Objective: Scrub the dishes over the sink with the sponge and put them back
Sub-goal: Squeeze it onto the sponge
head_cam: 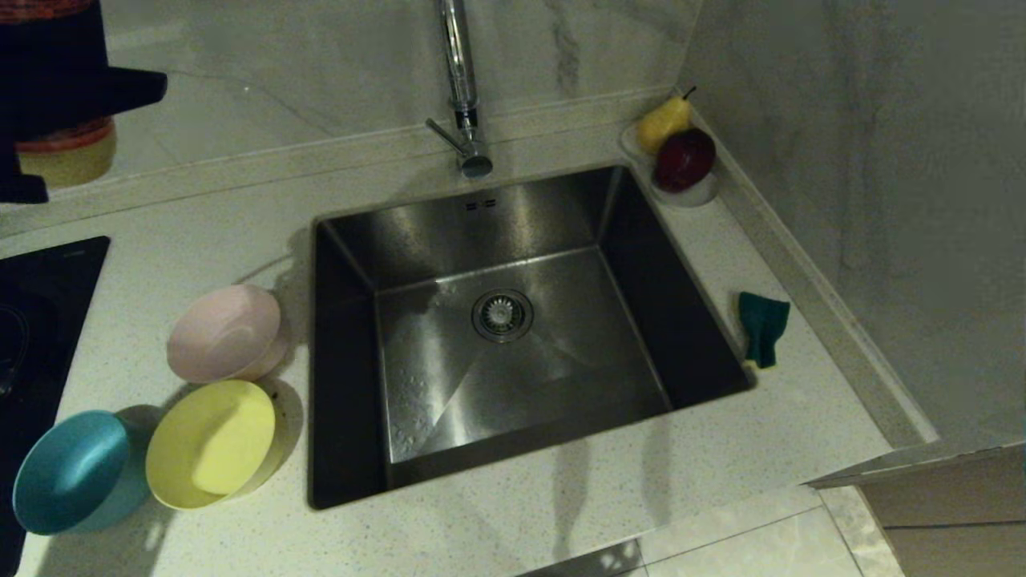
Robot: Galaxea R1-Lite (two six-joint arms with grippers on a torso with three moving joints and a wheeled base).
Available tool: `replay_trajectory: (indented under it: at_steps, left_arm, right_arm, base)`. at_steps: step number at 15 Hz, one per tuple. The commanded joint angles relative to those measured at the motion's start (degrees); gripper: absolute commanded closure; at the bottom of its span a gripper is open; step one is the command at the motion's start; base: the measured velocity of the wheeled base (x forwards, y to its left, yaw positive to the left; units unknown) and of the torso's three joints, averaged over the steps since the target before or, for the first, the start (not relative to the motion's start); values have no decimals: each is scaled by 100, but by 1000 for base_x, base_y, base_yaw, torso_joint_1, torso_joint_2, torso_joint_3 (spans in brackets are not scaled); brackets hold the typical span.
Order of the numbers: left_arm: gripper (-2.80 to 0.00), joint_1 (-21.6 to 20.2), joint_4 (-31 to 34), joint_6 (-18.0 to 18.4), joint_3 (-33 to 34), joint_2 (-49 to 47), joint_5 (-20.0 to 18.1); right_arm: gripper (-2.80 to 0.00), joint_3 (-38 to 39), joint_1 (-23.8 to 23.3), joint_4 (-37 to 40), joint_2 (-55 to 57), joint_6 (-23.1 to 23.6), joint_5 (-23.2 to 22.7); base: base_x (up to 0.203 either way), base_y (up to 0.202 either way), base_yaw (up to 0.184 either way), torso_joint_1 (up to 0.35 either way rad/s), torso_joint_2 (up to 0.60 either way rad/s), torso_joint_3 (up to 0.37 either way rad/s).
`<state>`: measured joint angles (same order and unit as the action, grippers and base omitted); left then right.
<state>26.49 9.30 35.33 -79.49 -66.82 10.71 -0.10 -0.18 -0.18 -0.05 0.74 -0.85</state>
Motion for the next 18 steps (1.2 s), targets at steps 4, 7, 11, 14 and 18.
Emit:
replay_trajectory:
  at_steps: [4,7,11,14,18]
  left_arm:
    - [0,357,-357,307,-245,-952,503]
    - [0,928,-462,314,-852,-1647,1024]
    - [0,1571,-481,314,-1420,-2311,1355]
    - [0,1832,-481,317,-1674,-2476,1468]
    - [0,2176,-464,413,-1649,-2476,1707]
  right_arm:
    - [0,1,1,1,5,5,-3]
    - [0,1,1,1,-4,5,-3]
    - [0,1,1,1,-4,5,-3]
    - [0,1,1,1,5,5,-3]
    - [0,1,1,1,-4,5,-3]
  base:
    - [0,0,0,0,0,0]
    - [0,0,0,0,0,0]
    - [0,0,0,0,0,0]
    - [0,0,0,0,0,0]
    - [0,0,0,0,0,0]
